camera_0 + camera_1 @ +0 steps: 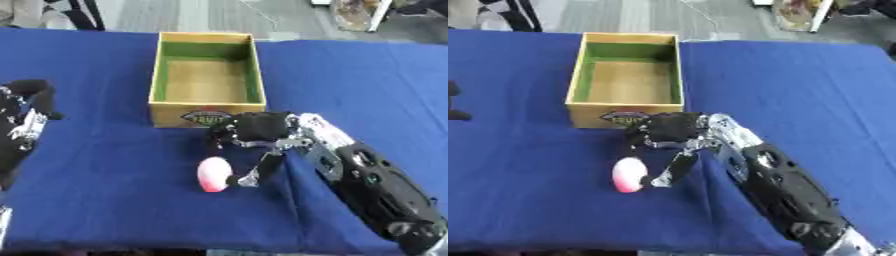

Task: Pick up objects on the table and place them in the box.

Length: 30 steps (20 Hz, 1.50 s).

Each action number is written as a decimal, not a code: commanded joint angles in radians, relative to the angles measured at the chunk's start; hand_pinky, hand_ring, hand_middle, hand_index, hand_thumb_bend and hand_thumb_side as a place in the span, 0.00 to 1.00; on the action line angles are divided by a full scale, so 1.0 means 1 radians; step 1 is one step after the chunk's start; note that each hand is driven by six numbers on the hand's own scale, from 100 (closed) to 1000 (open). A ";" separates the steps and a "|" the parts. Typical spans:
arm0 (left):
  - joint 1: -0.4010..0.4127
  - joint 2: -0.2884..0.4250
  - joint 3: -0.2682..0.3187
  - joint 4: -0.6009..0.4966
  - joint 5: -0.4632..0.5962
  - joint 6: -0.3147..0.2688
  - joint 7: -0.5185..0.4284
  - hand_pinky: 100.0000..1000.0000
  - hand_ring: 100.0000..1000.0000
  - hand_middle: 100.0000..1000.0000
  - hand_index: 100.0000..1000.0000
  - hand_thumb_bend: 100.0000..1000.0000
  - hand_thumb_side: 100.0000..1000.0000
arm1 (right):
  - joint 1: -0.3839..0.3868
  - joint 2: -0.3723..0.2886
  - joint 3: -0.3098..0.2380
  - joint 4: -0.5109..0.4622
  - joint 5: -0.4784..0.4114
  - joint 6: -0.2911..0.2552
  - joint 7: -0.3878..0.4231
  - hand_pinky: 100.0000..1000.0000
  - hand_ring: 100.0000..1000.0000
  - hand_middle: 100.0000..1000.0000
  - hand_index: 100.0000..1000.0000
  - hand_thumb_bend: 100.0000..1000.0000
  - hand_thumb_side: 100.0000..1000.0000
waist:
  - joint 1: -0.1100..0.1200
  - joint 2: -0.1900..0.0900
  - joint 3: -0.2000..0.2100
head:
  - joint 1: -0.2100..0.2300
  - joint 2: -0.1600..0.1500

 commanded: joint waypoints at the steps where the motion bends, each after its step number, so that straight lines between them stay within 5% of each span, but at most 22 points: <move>1: -0.012 0.003 0.001 -0.022 0.006 -0.001 -0.002 0.56 0.91 0.60 0.70 0.27 0.36 | -0.018 -0.003 0.003 -0.009 0.022 -0.110 0.092 0.73 0.89 0.76 0.81 0.19 0.47 | 0.005 -0.011 -0.001 | -0.001 0.006; 5: -0.012 0.003 0.001 -0.021 0.006 -0.001 -0.002 0.56 0.91 0.60 0.70 0.27 0.36 | -0.018 -0.002 0.005 -0.020 0.034 -0.108 0.072 0.71 0.86 0.70 0.72 0.17 0.46 | 0.005 -0.012 -0.002 | 0.000 0.006; 7: -0.012 0.003 0.001 -0.021 0.006 -0.001 -0.002 0.56 0.91 0.60 0.70 0.27 0.36 | -0.017 0.000 0.001 -0.025 0.034 -0.093 0.041 0.69 0.84 0.65 0.63 0.08 0.42 | 0.005 -0.012 -0.003 | 0.001 0.006; 11: -0.012 0.003 0.001 -0.021 0.005 -0.002 -0.002 0.56 0.91 0.60 0.70 0.27 0.36 | -0.018 -0.001 -0.006 -0.037 0.029 -0.046 -0.070 0.65 0.82 0.57 0.43 0.00 0.29 | 0.006 -0.011 -0.004 | 0.002 0.006; 14: -0.012 0.003 0.001 -0.021 0.005 -0.002 -0.002 0.56 0.91 0.60 0.70 0.27 0.36 | -0.017 -0.004 -0.006 -0.041 0.021 -0.011 -0.156 0.64 0.81 0.54 0.36 0.00 0.23 | 0.007 -0.011 -0.005 | 0.003 0.006; 20: -0.011 0.005 0.001 -0.022 0.006 -0.002 -0.001 0.56 0.91 0.60 0.70 0.27 0.36 | -0.015 -0.035 -0.015 -0.079 -0.043 0.042 -0.230 0.63 0.82 0.53 0.34 0.00 0.18 | 0.007 -0.013 -0.007 | 0.006 0.006; 30: -0.024 0.008 -0.011 -0.036 0.018 -0.004 -0.010 0.56 0.91 0.60 0.70 0.27 0.35 | -0.069 -0.173 -0.108 -0.198 -0.281 0.205 -0.196 0.63 0.83 0.53 0.34 0.00 0.15 | 0.007 -0.011 0.020 | 0.005 -0.005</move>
